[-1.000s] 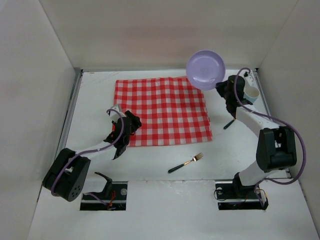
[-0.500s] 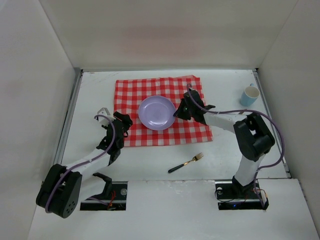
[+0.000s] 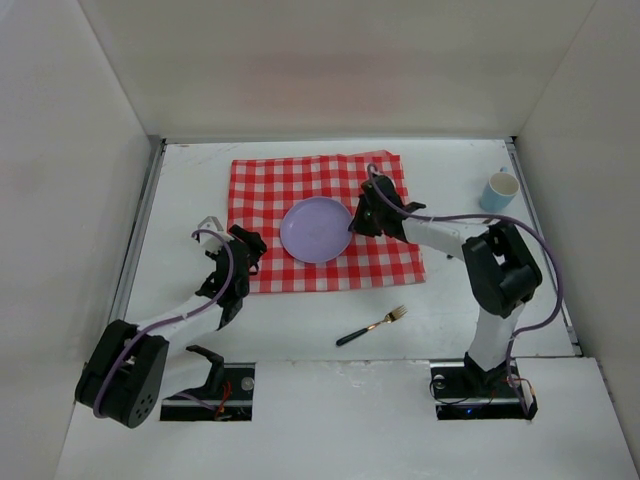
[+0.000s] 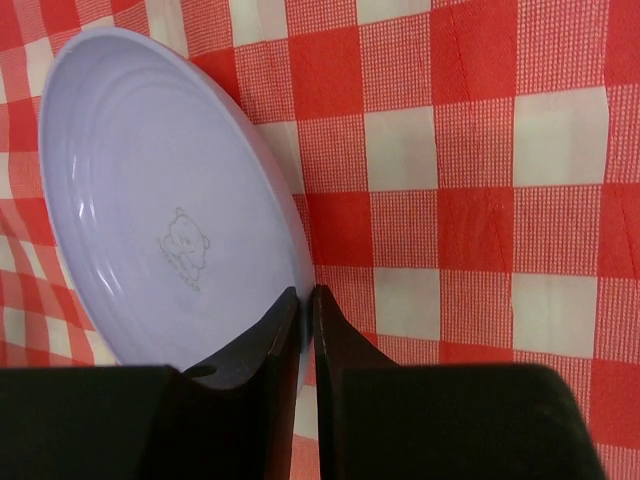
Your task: Set the dinner table for one person
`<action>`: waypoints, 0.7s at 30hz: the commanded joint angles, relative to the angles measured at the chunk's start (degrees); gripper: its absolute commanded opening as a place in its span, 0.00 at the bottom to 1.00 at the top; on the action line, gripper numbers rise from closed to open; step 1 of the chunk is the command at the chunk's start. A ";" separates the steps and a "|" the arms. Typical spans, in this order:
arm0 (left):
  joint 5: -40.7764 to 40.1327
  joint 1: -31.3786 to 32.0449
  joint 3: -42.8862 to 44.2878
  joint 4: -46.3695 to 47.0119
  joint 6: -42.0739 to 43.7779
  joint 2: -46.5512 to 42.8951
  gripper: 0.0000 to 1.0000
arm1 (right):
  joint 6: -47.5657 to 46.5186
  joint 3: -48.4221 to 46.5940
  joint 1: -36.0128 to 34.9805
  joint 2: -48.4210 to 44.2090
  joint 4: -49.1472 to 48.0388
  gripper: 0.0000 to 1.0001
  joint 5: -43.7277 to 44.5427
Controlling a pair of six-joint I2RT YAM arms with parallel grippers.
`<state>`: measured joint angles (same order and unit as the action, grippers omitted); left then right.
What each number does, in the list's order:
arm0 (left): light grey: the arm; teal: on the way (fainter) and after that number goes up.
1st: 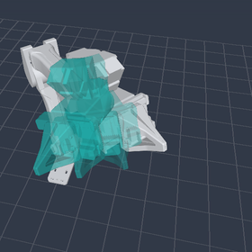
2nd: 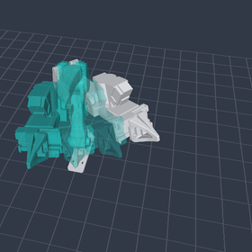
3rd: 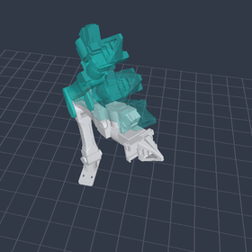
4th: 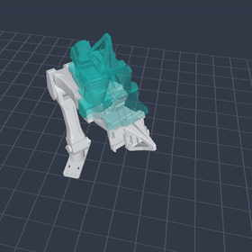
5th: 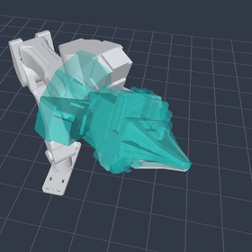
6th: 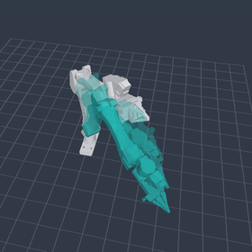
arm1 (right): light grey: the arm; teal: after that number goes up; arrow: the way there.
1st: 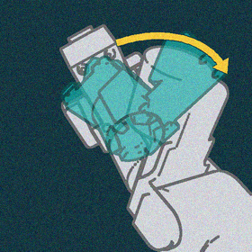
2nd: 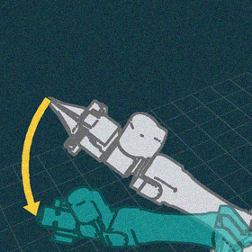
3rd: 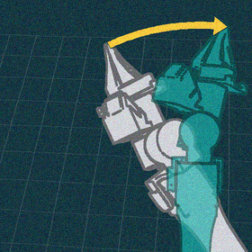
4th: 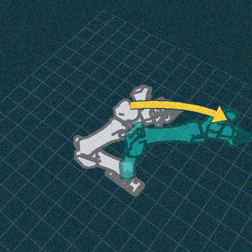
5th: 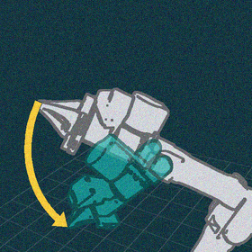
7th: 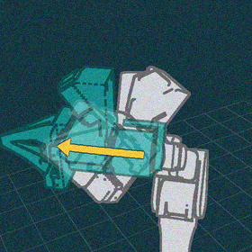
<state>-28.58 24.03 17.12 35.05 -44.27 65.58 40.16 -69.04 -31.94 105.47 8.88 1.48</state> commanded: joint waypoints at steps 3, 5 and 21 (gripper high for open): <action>-0.52 0.09 0.63 2.13 -0.64 0.51 0.52 | -0.52 -2.86 -0.53 2.10 -0.27 0.15 0.90; -0.16 0.09 0.63 2.22 -0.73 0.25 0.52 | -0.52 -3.04 -0.53 2.37 -0.36 0.17 0.98; 1.51 2.55 1.42 2.92 0.94 0.51 0.48 | -3.16 5.23 15.80 -23.37 -2.91 0.35 15.64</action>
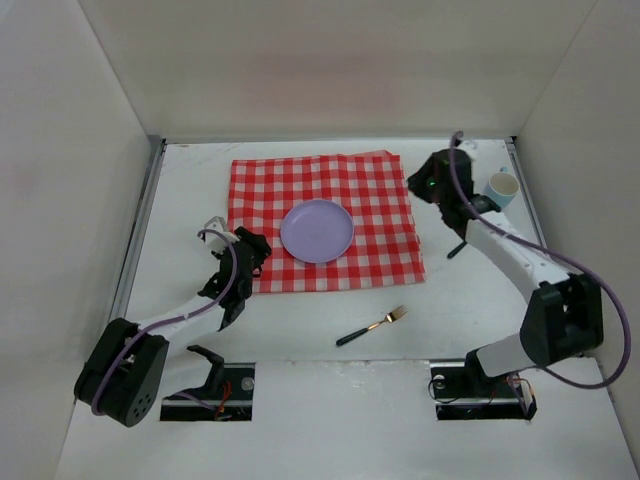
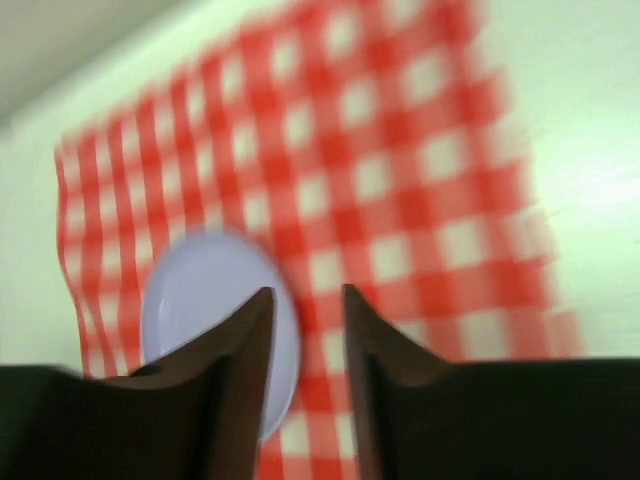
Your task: Set the dinner table for one person
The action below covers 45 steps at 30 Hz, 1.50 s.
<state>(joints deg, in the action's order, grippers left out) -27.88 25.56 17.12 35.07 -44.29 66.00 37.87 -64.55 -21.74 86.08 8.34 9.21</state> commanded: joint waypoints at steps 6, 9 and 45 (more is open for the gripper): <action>1.51 1.64 1.42 3.16 1.40 0.36 0.44 | -3.67 0.40 20.79 -7.68 -2.36 0.20 20.56; 1.86 1.73 1.16 3.43 0.96 0.80 0.45 | -3.94 0.83 26.60 -6.63 -3.06 0.42 24.27; 2.92 1.38 1.68 3.87 -0.36 3.70 0.48 | -2.89 -11.91 35.58 14.48 2.48 0.15 14.43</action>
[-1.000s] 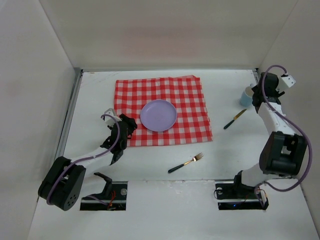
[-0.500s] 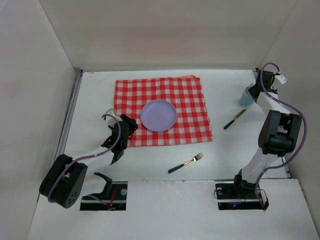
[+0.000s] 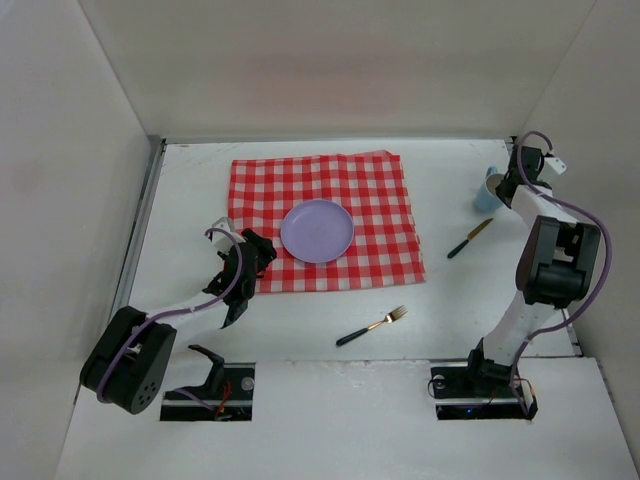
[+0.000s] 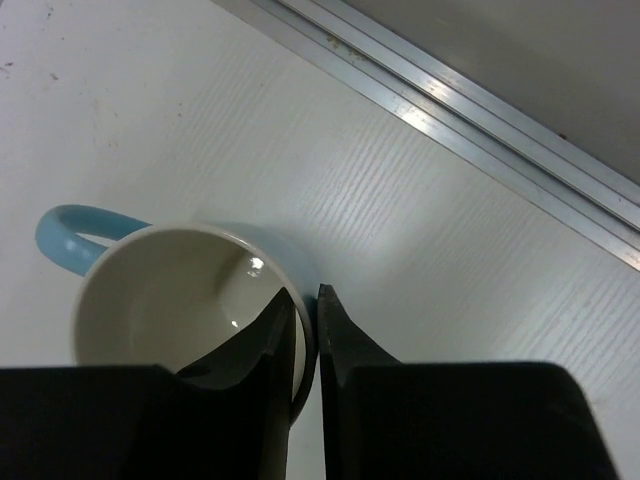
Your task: Set the dinner table for one person
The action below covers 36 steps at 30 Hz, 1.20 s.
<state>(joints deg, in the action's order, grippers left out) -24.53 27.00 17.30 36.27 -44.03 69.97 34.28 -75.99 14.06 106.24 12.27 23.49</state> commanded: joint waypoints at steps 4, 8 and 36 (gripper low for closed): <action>-0.07 -0.33 1.33 2.66 -0.79 -0.45 0.49 | 0.09 -1.44 -2.15 -10.16 -2.34 0.14 -0.28; -0.17 -0.51 1.33 2.66 -0.79 -0.28 0.49 | -0.71 -2.58 -5.22 -13.42 -2.60 0.14 -0.28; -0.34 -0.68 1.51 2.66 -0.53 0.07 0.49 | -8.71 -41.26 -31.86 17.42 11.46 0.15 -3.01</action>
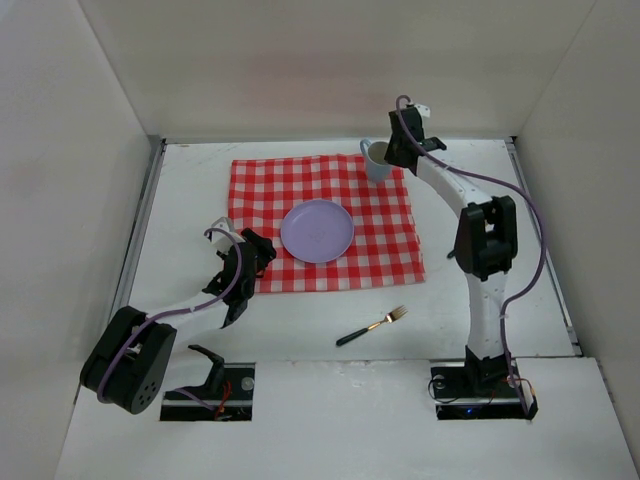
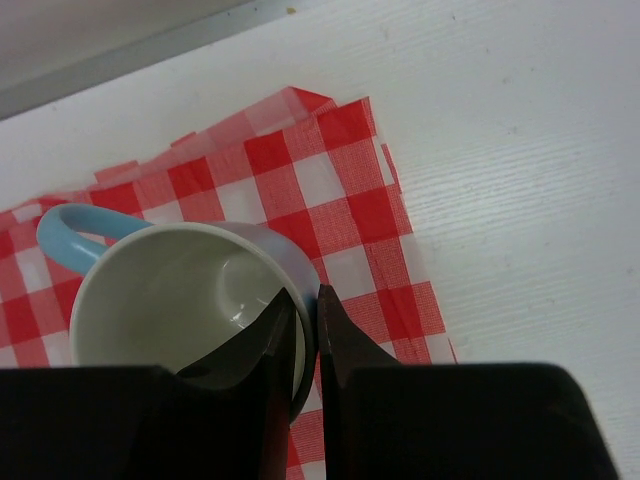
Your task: Set the dinner table for one person
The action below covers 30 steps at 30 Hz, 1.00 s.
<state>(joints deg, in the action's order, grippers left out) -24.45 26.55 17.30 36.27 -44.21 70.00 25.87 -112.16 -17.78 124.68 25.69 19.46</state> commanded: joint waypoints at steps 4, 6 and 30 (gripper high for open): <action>-0.60 -0.13 1.68 2.66 -0.35 0.40 0.49 | -0.03 -4.74 -0.02 0.03 -1.61 0.15 0.66; -0.16 -0.22 1.86 2.66 -0.62 0.84 0.49 | 0.23 -4.65 0.16 1.00 -1.44 0.15 0.49; 1.07 2.32 3.18 3.98 2.98 -0.03 0.50 | -0.20 1.23 -0.02 -6.81 -5.73 0.62 -1.53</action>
<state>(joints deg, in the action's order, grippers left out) -23.90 28.03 18.06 37.12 -43.42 71.72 25.74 -111.83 -17.67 126.43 25.28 18.79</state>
